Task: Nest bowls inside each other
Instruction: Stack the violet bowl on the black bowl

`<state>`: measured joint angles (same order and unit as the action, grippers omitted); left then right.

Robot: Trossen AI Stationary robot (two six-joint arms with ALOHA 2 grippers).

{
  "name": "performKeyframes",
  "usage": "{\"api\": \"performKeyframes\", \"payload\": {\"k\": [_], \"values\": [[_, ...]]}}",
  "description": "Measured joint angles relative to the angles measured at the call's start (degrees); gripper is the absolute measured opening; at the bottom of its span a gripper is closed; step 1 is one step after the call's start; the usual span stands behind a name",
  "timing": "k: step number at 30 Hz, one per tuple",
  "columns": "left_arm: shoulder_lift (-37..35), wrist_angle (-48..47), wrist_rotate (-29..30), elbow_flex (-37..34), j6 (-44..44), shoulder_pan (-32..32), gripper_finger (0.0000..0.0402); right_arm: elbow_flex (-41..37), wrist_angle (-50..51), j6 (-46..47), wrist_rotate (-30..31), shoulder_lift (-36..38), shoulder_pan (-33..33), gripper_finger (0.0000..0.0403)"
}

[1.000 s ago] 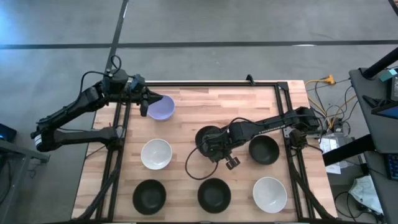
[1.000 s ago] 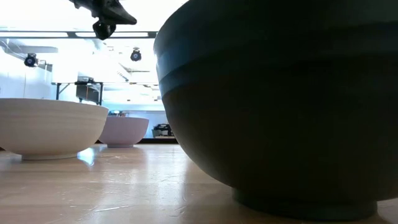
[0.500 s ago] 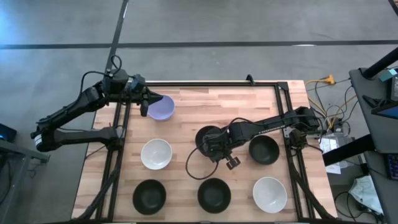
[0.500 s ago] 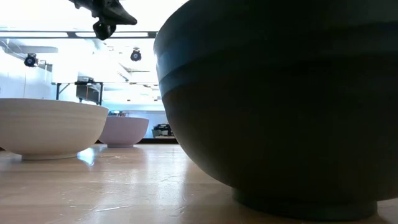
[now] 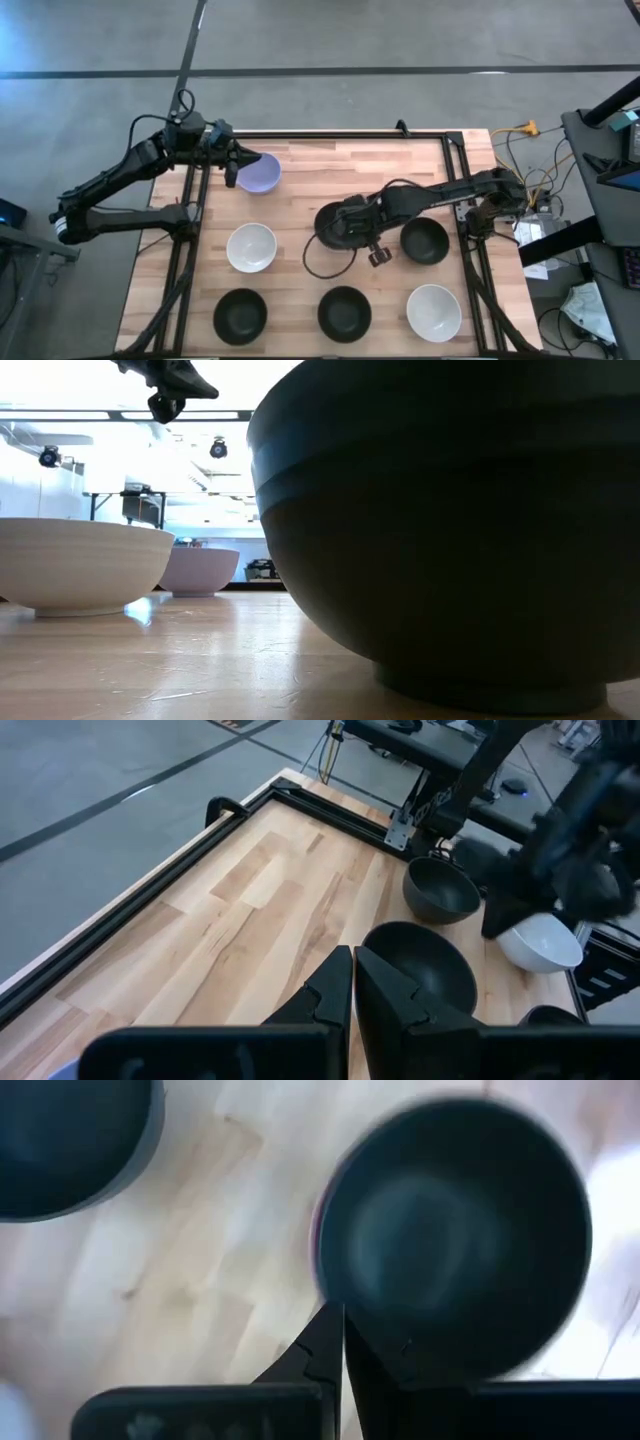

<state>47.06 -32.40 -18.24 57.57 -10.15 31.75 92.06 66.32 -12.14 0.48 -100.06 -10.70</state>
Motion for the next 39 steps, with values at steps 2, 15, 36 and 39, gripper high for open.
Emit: {"api": "performKeyframes", "payload": {"k": [2, 15, 36, 39], "values": [[-0.12, -0.15, 0.00, 0.01, 0.00, 0.00, 0.0000, -0.65, 3.19, 6.15, -0.03, 2.39, 0.00, 0.0008], [6.25, -0.73, -1.44, 0.01, -5.52, -0.04, 0.0000, -28.39, -16.87, 49.87, -0.40, 29.44, -0.06, 0.0026], [32.10, -21.20, 8.98, 5.63, -10.03, -1.60, 0.0196, -54.07, -63.69, 51.14, 10.10, 51.10, -0.52, 0.0127], [35.32, -21.17, 9.35, 5.50, -8.80, -1.60, 0.0196, -54.50, -63.83, 51.62, 10.09, 50.03, -0.52, 0.0126]]}}
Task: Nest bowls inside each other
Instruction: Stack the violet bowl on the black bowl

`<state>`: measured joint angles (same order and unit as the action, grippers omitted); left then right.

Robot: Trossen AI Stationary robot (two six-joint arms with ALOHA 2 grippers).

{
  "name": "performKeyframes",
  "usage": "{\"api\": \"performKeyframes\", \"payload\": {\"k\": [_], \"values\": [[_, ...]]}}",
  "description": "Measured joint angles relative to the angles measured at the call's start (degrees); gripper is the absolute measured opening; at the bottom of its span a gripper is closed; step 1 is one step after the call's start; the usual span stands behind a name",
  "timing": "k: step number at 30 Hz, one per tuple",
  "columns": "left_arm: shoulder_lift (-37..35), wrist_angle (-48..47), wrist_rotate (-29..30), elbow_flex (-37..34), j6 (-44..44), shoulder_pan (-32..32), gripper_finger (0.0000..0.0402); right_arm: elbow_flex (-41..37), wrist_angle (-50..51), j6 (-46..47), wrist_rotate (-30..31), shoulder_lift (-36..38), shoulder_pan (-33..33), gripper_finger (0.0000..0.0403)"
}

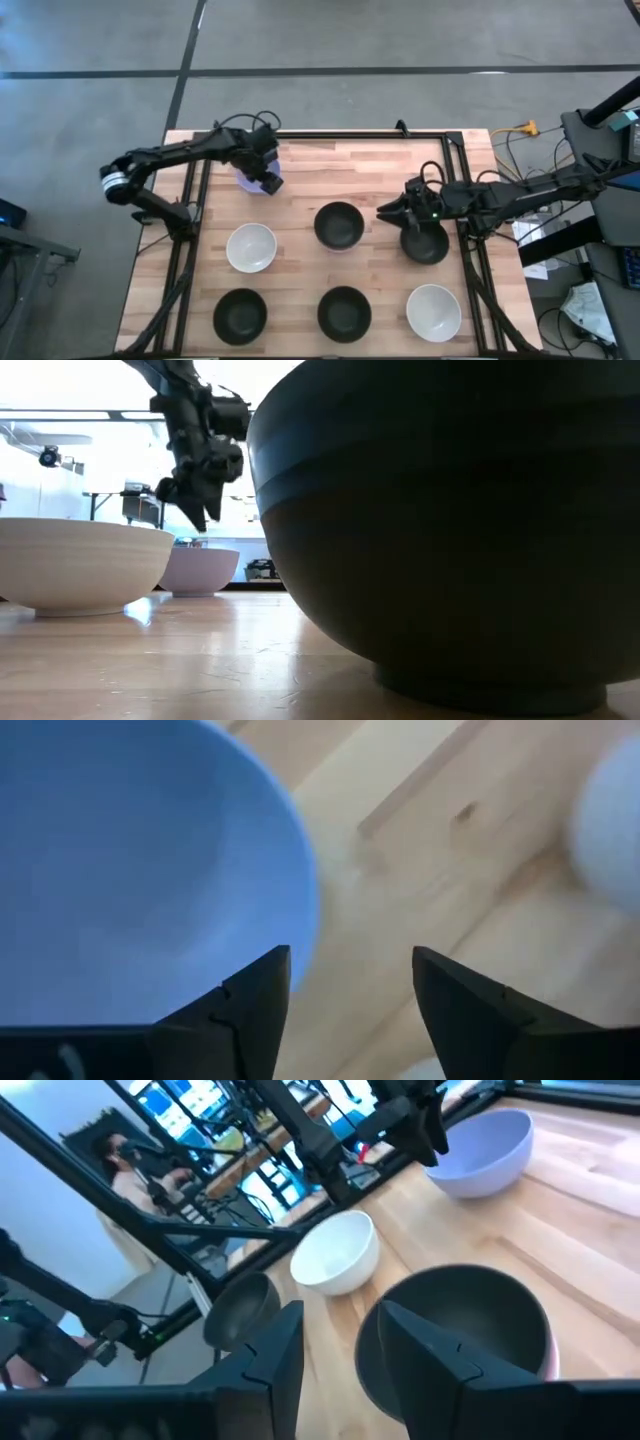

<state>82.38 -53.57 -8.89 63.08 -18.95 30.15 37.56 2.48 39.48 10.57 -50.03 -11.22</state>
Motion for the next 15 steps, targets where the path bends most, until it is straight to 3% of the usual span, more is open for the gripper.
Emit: {"api": "performKeyframes", "payload": {"k": [5, 10, 15], "values": [[6.04, 0.03, 7.59, -0.10, 6.18, -0.02, 0.0196, 0.34, -1.53, 1.50, -0.02, -1.56, -0.09, 0.0120], [11.20, 0.10, 5.95, -0.12, 11.33, -0.02, 0.0192, 1.46, -1.67, 2.11, -0.17, -2.30, -0.28, 0.0116], [13.43, -0.07, 4.99, -0.18, 12.25, -0.26, 0.0125, 1.57, -1.66, 3.37, -0.20, -2.28, -0.28, 0.0118]]}}
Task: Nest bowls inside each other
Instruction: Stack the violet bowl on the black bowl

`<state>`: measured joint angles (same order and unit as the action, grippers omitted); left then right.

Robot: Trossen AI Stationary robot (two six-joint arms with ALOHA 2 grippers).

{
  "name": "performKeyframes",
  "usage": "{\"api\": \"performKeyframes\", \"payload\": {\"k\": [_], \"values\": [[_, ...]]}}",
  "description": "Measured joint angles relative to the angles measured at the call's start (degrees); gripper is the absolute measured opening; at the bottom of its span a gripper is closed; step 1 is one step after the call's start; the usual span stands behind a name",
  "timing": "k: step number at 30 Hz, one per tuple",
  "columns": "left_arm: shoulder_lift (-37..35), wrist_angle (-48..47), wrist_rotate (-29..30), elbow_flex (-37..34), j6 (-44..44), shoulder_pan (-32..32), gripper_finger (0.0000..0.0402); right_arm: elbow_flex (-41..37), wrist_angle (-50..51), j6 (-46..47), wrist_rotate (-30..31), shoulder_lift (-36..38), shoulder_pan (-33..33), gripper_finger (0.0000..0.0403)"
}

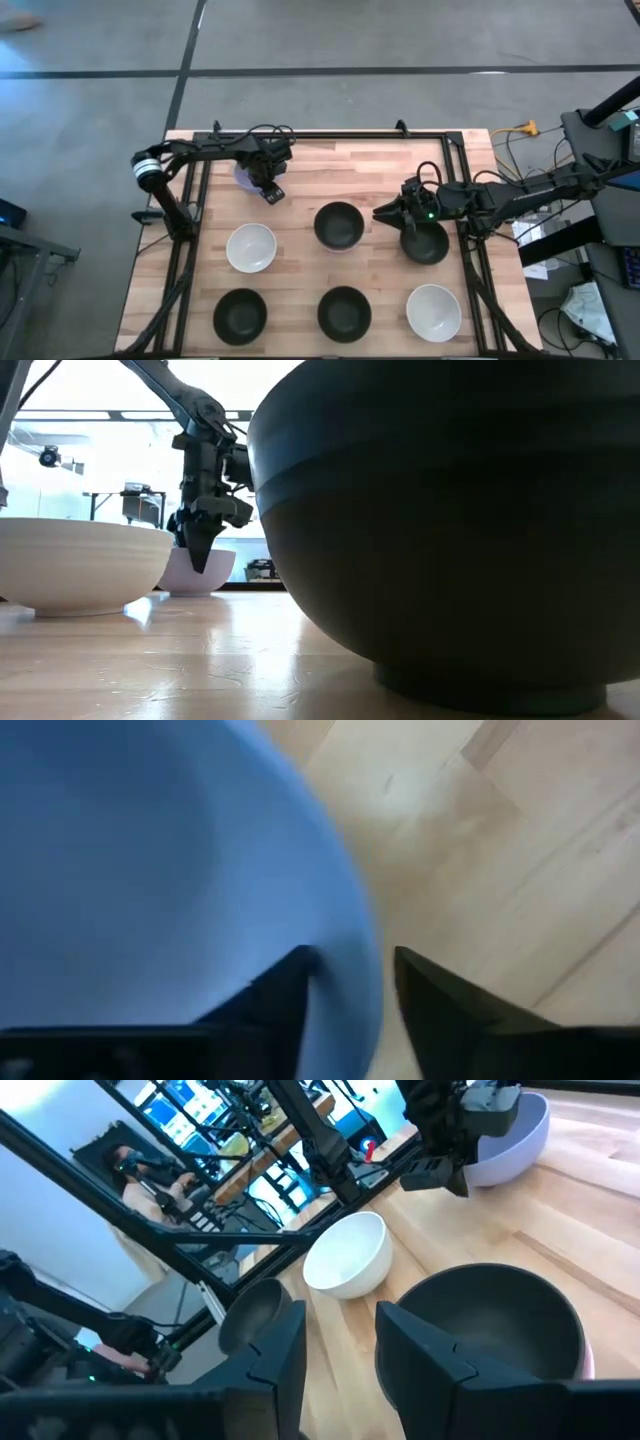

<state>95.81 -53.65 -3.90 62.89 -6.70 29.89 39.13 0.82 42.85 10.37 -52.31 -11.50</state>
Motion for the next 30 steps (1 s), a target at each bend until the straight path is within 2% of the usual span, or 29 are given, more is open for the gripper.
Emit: {"api": "performKeyframes", "payload": {"k": [3, 5, 9, 12, 17, 22, 27, 30], "values": [[-1.00, 0.02, -0.30, -0.11, 0.23, -0.03, 0.0042, 0.00, -0.24, 0.68, 0.00, 0.00, 0.00, 0.0116], [-2.73, 0.06, -0.04, -0.06, 0.63, -0.26, 0.0014, 0.02, -0.29, 0.68, 0.00, 0.00, 0.00, 0.0114], [-7.51, 0.00, -2.18, 0.15, 1.35, -0.66, 0.0009, 0.02, -0.93, 2.16, -0.11, 0.14, -0.47, 0.0109], [-13.36, 0.54, -7.48, 0.81, 1.46, -1.37, 0.0002, 0.05, -3.54, 2.25, -0.24, 0.17, -1.81, 0.0107], [-24.69, 10.67, -16.69, 1.25, 2.73, -6.93, 0.0001, 0.07, -10.13, -3.12, -0.22, 0.15, -2.93, 0.0104], [-30.98, 19.12, -9.50, 1.29, 15.87, -19.05, 0.0001, 0.07, -17.75, -11.02, -0.15, 1.29, -2.89, 0.0103], [-29.03, 19.69, -9.17, 1.80, 26.56, -29.37, 0.0001, 0.06, -27.02, -23.62, 6.48, 5.67, -2.84, 0.0096], [-25.82, 19.38, -5.96, 4.08, 33.31, -34.36, 0.0001, 0.02, -30.23, -28.07, 6.51, 8.69, -2.80, 0.0090]]}}
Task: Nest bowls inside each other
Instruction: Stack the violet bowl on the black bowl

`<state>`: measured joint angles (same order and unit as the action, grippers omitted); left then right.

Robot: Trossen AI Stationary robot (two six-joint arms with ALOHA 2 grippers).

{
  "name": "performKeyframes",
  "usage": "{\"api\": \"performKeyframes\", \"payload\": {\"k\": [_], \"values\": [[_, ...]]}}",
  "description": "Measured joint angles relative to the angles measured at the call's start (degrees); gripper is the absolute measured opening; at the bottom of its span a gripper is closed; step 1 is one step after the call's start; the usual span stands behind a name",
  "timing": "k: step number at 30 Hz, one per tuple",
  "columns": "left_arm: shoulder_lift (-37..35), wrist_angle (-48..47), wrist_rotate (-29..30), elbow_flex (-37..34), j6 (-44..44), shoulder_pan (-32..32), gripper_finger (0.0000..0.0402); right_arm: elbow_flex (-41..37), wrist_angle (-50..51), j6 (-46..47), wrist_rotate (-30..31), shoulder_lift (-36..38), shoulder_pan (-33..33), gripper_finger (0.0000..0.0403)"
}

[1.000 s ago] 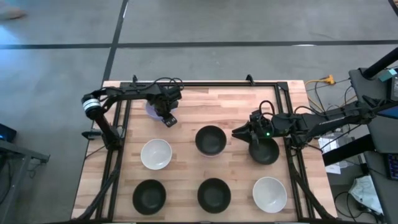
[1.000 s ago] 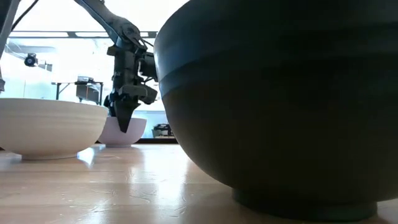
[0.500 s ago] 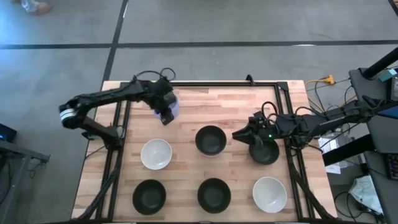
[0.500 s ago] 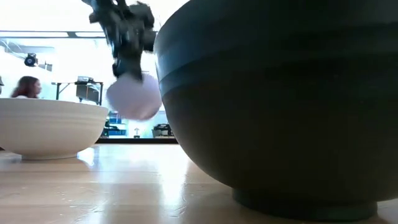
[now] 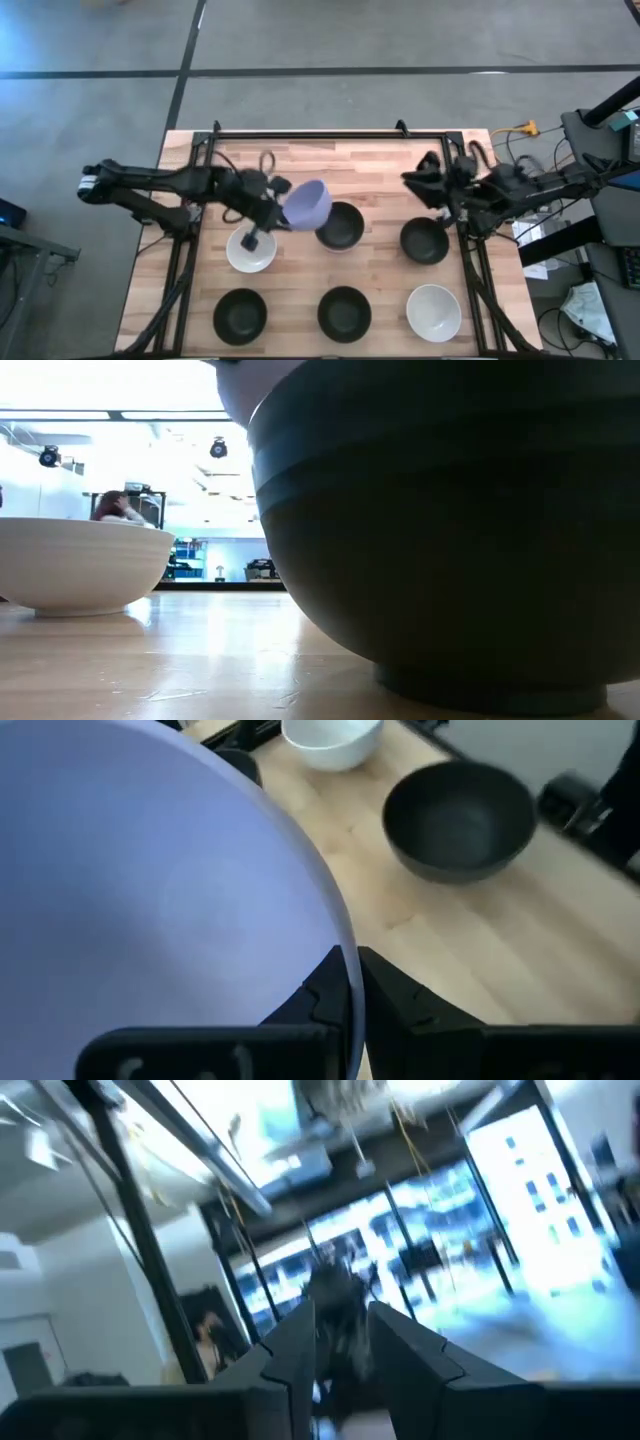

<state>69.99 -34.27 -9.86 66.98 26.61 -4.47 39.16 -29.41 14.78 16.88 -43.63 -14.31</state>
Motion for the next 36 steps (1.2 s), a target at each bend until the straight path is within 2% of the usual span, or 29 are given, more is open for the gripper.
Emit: {"api": "performKeyframes", "payload": {"k": [3, 8, 13, 20, 26, 36], "values": [[5.05, -3.82, 5.65, 5.48, 2.48, -2.02, 0.0000, -0.09, 2.73, -0.05, -0.76, 3.56, -0.09, 0.0085], [17.02, -16.42, 7.13, 19.24, 7.42, -2.92, 0.0000, -0.66, 9.49, 4.41, -2.33, 8.17, -0.09, 0.0077], [28.44, -24.92, 15.23, 32.16, 11.75, -4.09, 0.0000, -2.97, 10.12, 6.29, -4.90, 9.56, -0.09, 0.0072], [40.89, -32.33, 16.42, 45.11, 11.47, -4.76, 0.0000, -6.12, 9.91, 7.91, -6.39, 10.23, -0.09, 0.0072], [47.50, -41.08, 16.99, 49.99, 8.56, -4.63, 0.0000, -9.61, 6.61, 11.55, -7.59, 11.06, -0.22, 0.0072], [50.60, -39.94, 17.31, 48.94, 6.22, -4.79, 0.0000, -12.42, 3.53, 12.27, -8.12, 12.84, -1.83, 0.0069]]}}
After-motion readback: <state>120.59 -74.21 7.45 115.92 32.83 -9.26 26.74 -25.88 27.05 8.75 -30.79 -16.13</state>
